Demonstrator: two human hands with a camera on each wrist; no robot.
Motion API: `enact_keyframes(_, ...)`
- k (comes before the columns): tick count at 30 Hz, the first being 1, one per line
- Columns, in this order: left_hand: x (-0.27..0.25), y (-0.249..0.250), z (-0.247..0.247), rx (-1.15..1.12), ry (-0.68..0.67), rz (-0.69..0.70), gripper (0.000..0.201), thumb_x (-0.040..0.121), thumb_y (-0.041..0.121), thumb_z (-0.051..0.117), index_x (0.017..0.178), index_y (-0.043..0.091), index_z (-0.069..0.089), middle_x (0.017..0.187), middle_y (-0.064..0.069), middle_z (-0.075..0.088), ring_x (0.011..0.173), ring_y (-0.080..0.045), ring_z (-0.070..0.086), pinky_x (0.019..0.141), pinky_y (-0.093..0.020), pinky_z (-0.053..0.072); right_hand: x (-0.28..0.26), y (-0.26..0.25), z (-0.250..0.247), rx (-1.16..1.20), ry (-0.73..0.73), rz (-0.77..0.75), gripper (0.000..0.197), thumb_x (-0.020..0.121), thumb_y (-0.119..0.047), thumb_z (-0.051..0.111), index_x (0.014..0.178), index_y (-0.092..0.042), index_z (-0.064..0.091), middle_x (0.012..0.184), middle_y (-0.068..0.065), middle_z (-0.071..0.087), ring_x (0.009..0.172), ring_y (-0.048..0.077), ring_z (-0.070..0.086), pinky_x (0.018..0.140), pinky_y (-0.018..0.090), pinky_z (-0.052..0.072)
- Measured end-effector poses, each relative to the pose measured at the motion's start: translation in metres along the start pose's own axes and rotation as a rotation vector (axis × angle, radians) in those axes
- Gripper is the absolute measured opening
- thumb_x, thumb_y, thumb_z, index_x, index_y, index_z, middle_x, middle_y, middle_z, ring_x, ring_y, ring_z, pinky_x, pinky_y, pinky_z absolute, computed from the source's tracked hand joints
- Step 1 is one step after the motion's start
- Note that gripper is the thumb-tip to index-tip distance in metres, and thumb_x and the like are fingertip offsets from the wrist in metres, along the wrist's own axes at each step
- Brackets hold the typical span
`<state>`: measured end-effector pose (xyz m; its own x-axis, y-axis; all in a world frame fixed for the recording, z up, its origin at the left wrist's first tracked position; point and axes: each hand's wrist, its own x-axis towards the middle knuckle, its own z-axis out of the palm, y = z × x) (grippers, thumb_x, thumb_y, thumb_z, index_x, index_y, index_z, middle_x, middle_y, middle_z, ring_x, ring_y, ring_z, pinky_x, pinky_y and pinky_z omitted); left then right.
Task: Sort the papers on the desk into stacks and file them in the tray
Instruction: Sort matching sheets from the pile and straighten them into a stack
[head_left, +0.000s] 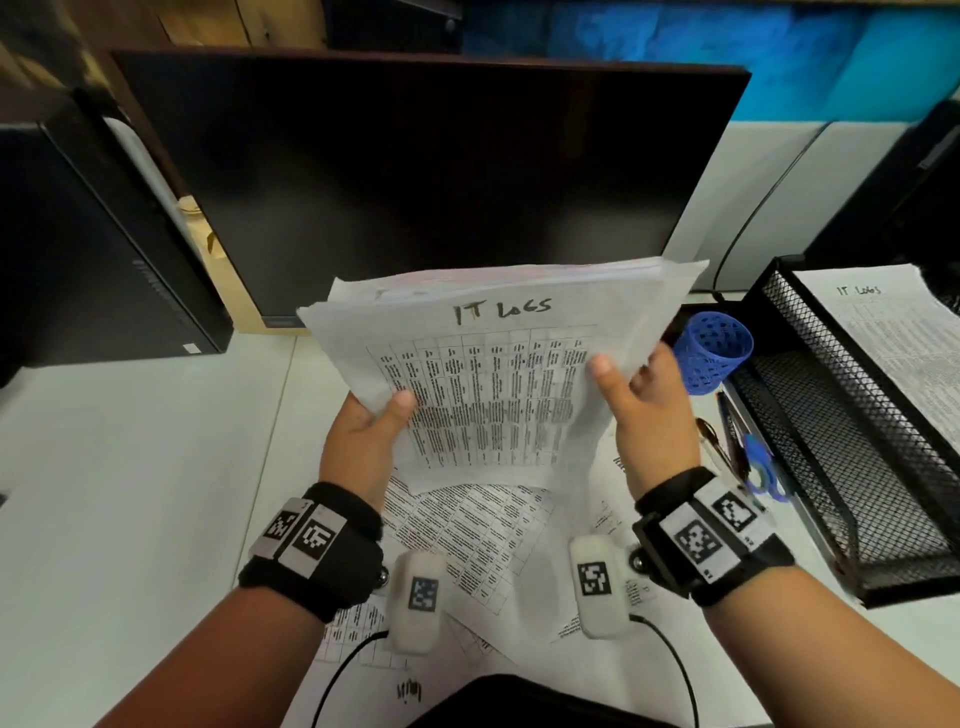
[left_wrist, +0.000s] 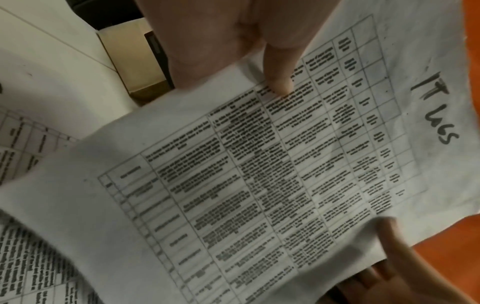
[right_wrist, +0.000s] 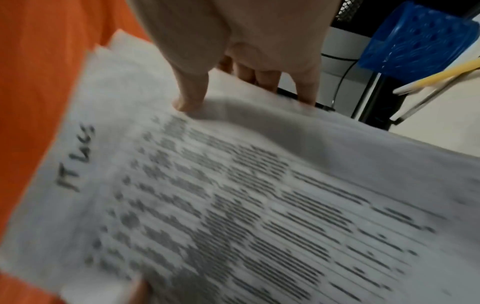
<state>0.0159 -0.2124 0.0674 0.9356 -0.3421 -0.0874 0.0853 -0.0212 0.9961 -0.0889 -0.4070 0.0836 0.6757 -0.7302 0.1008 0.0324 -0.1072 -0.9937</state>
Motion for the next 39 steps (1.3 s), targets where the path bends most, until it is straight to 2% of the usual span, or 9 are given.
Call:
enact_keyframes(3,-0.004,0.002,0.002,-0.033,-0.071,-0.022,0.035,0.092,0.014,0.053,0.118,0.037,0.052,0.109,0.017,0.067,0.098,0.007,0.062,0.077,-0.014,0.049,-0.009,0.012,0.004,-0.030,-0.055,0.001,0.043,0.087,-0.018,0.064,0.126,-0.018,0.046,0.119,-0.006,0.063,0.113,0.007,0.059,0.098,0.031,0.046)
enact_keyframes(7,-0.004,0.008,0.006,-0.016,0.000,0.048,0.034,0.094,0.021,0.052,0.112,0.049,0.050,0.108,0.026,0.065,0.101,0.007,0.060,0.084,-0.022,0.046,-0.013,0.005,0.005,-0.071,-0.009,-0.075,0.035,0.093,-0.005,0.051,0.124,-0.018,0.043,0.112,-0.025,0.054,0.102,-0.021,0.051,0.086,0.000,0.039)
enact_keyframes(10,-0.010,0.013,0.012,0.016,0.023,0.108,0.036,0.096,0.025,0.047,0.106,0.059,0.044,0.107,0.030,0.061,0.103,0.009,0.057,0.083,-0.019,0.046,-0.021,0.002,0.007,-0.099,0.017,-0.140,0.032,0.096,-0.003,0.045,0.122,-0.020,0.041,0.111,-0.028,0.049,0.097,-0.029,0.046,0.081,-0.007,0.034)
enact_keyframes(16,-0.020,-0.008,0.014,0.122,-0.010,0.096,0.040,0.092,0.017,0.055,0.119,0.038,0.033,0.114,0.022,0.053,0.106,-0.002,0.052,0.082,-0.016,0.041,-0.034,0.029,0.005,-0.204,-0.108,0.031,0.030,0.093,-0.015,0.055,0.108,-0.037,0.042,0.101,-0.029,0.056,0.090,-0.020,0.054,0.080,0.011,0.044)
enact_keyframes(21,-0.015,-0.019,0.018,0.187,0.030,-0.001,0.034,0.096,0.025,0.049,0.127,0.033,0.041,0.106,0.021,0.054,0.099,-0.004,0.052,0.074,-0.012,0.038,-0.030,0.040,0.003,-0.331,-0.124,0.111,0.029,0.099,-0.015,0.042,0.127,-0.018,0.048,0.101,-0.018,0.055,0.093,-0.002,0.051,0.076,0.008,0.036)
enact_keyframes(25,-0.012,-0.010,0.023,0.110,0.140,-0.039,0.029,0.097,0.027,0.048,0.125,0.033,0.049,0.100,0.026,0.056,0.097,0.000,0.053,0.077,-0.012,0.038,-0.025,0.038,-0.008,-0.250,-0.112,0.104,0.025,0.098,-0.013,0.045,0.120,-0.022,0.052,0.106,-0.018,0.059,0.087,-0.023,0.052,0.072,-0.008,0.034)
enact_keyframes(30,-0.011,0.003,0.034,0.010,0.149,-0.026,0.035,0.096,0.026,0.050,0.129,0.036,0.047,0.105,0.027,0.059,0.091,0.012,0.055,0.071,-0.008,0.041,-0.030,0.047,-0.042,-0.279,-0.218,0.190,0.021,0.095,-0.020,0.051,0.114,-0.029,0.050,0.108,-0.021,0.061,0.097,-0.016,0.054,0.083,0.009,0.041)
enact_keyframes(35,-0.014,0.009,0.059,0.066,-0.023,-0.028,0.033,0.095,0.034,0.049,0.128,0.037,0.048,0.111,0.020,0.064,0.097,0.003,0.062,0.079,-0.023,0.050,-0.029,0.044,-0.088,-0.346,-0.149,0.230,0.021,0.095,-0.012,0.049,0.113,-0.023,0.054,0.104,-0.008,0.065,0.098,0.005,0.059,0.083,0.014,0.043)
enact_keyframes(39,-0.029,0.000,0.068,0.034,-0.254,-0.231,0.043,0.086,0.062,0.042,0.101,0.030,0.067,0.088,-0.001,0.071,0.066,-0.017,0.066,0.056,-0.029,0.052,-0.006,0.022,-0.143,-0.435,-0.146,0.209,0.023,0.096,-0.013,0.049,0.116,-0.020,0.057,0.088,-0.011,0.067,0.078,-0.001,0.062,0.064,0.017,0.042)
